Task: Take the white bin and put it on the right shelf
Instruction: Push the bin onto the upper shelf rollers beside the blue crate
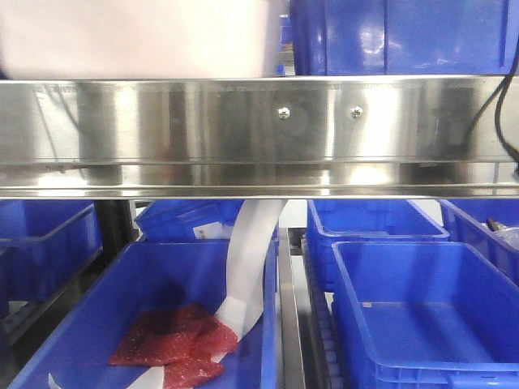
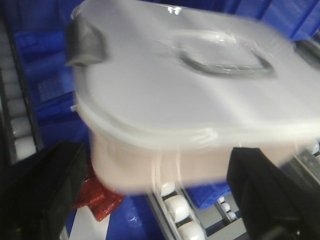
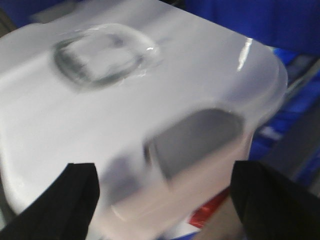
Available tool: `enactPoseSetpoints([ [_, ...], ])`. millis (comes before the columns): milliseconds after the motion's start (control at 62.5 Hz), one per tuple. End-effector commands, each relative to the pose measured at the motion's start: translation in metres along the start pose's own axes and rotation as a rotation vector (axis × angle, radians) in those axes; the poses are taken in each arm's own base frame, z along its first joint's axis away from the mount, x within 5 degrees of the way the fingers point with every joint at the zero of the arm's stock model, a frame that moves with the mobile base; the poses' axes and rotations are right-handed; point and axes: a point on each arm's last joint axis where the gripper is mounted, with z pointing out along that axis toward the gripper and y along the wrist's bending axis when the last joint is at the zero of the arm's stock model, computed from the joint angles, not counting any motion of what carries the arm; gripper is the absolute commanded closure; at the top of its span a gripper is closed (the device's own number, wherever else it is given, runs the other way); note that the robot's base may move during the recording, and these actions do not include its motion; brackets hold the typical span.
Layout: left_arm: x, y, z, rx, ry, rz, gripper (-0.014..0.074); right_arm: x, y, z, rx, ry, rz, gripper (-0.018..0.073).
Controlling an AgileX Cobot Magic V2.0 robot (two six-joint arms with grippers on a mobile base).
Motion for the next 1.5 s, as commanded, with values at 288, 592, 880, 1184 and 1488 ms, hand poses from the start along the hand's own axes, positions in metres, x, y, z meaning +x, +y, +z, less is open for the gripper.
enactPoseSetpoints([
  [288,-0.022,-0.059,-0.045,0.048,-0.101,0.104,0.0451,-0.048,0.05,-0.083,0.06,-0.223,-0.15,0.0258],
  [592,-0.02,-0.098,-0.062,0.107,-0.074,0.164,0.0713,-0.05,0.076,-0.123,0.06,-0.273,-0.152,0.0491],
  [880,-0.009,-0.118,-0.04,-0.128,0.113,0.226,0.0713,-0.003,0.059,-0.149,0.232,-0.311,-0.049,0.0491],
  [1184,-0.01,-0.107,-0.04,-0.295,0.03,0.146,0.0713,0.076,0.055,-0.18,0.477,-0.439,0.018,0.0491],
  [1488,0.044,-0.109,-0.054,-0.404,-0.205,0.107,0.0713,0.159,0.072,-0.217,0.611,-0.569,0.021,0.0491],
])
